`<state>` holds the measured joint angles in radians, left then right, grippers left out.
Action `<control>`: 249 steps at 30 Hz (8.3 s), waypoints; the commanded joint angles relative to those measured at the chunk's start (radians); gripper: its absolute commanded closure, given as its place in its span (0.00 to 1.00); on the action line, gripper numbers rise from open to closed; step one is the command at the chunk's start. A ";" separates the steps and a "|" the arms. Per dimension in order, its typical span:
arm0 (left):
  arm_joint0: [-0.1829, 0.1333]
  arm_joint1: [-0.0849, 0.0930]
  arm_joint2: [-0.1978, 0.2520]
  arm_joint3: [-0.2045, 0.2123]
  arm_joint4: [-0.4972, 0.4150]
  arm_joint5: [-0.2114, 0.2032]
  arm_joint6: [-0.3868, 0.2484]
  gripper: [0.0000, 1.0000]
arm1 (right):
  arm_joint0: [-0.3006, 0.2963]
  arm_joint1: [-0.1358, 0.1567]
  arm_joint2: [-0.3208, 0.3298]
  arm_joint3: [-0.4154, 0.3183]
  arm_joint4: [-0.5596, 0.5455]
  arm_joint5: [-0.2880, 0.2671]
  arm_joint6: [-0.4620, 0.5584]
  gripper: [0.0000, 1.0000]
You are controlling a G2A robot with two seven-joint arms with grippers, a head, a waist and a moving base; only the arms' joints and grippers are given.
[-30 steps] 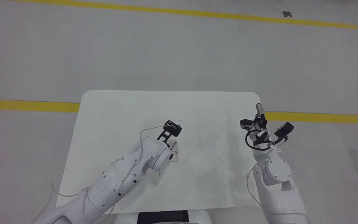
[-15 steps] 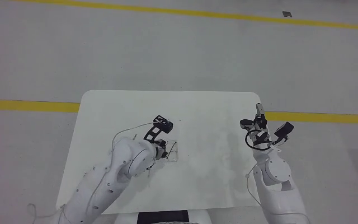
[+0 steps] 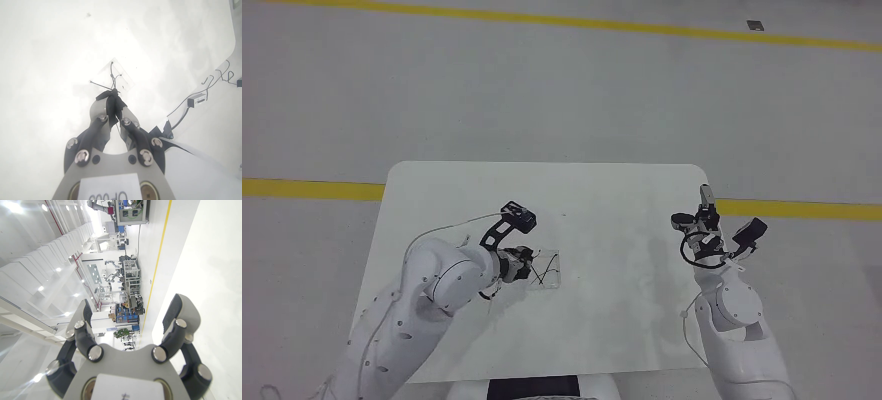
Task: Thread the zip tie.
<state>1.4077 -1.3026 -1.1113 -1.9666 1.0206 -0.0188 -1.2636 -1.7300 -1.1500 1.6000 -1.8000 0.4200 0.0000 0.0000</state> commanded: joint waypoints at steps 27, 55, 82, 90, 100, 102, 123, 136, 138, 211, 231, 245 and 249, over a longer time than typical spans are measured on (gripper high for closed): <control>-0.261 0.240 -0.104 0.588 -1.111 -0.321 -0.126 1.00 | 0.000 0.000 0.000 0.000 0.000 0.000 0.000 0.00; -0.388 0.322 0.103 0.801 -1.796 -0.321 -0.126 1.00 | 0.000 0.000 0.000 0.000 0.000 0.000 0.000 0.00; -0.402 0.338 0.139 0.799 -1.832 -0.321 -0.126 1.00 | 0.025 0.002 -0.034 -0.010 -0.070 0.010 0.082 0.00; -0.402 0.338 0.139 0.799 -1.832 -0.321 -0.126 1.00 | 0.124 0.010 -0.180 -0.019 -0.345 0.007 0.332 0.00; -0.402 0.338 0.139 0.799 -1.832 -0.321 -0.126 1.00 | 0.162 0.014 -0.266 -0.019 -0.464 -0.048 0.496 0.00; -0.402 0.338 0.139 0.799 -1.832 -0.321 -0.126 1.00 | 0.162 0.014 -0.266 -0.019 -0.464 -0.048 0.496 0.00; -0.402 0.338 0.139 0.799 -1.832 -0.321 -0.126 1.00 | 0.466 -0.024 -0.529 0.157 -0.435 -0.113 0.744 0.00; -0.402 0.338 0.139 0.799 -1.832 -0.321 -0.126 1.00 | 0.466 -0.024 -0.529 0.157 -0.435 -0.113 0.744 0.00; -0.402 0.338 0.139 0.799 -1.832 -0.321 -0.126 1.00 | 0.466 -0.024 -0.529 0.157 -0.435 -0.113 0.744 0.00; -0.344 0.360 0.144 0.750 -1.817 -0.321 -0.126 1.00 | 0.693 -0.102 -0.673 0.558 0.213 -0.024 1.086 0.00; -0.344 0.360 0.144 0.750 -1.817 -0.321 -0.126 1.00 | 0.702 -0.117 -0.684 0.623 0.250 -0.063 1.119 0.77; -0.344 0.360 0.144 0.750 -1.817 -0.321 -0.126 1.00 | 0.705 -0.125 -0.698 0.640 0.239 -0.093 1.147 0.84; -0.344 0.360 0.144 0.750 -1.817 -0.321 -0.126 1.00 | 0.706 -0.127 -0.699 0.643 0.232 -0.102 1.151 0.89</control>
<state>1.0634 -0.9422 -0.9668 -1.2170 -0.7964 -0.3400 -1.3900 -1.0239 -1.2762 0.9014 -1.1570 0.6546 -0.0994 1.1506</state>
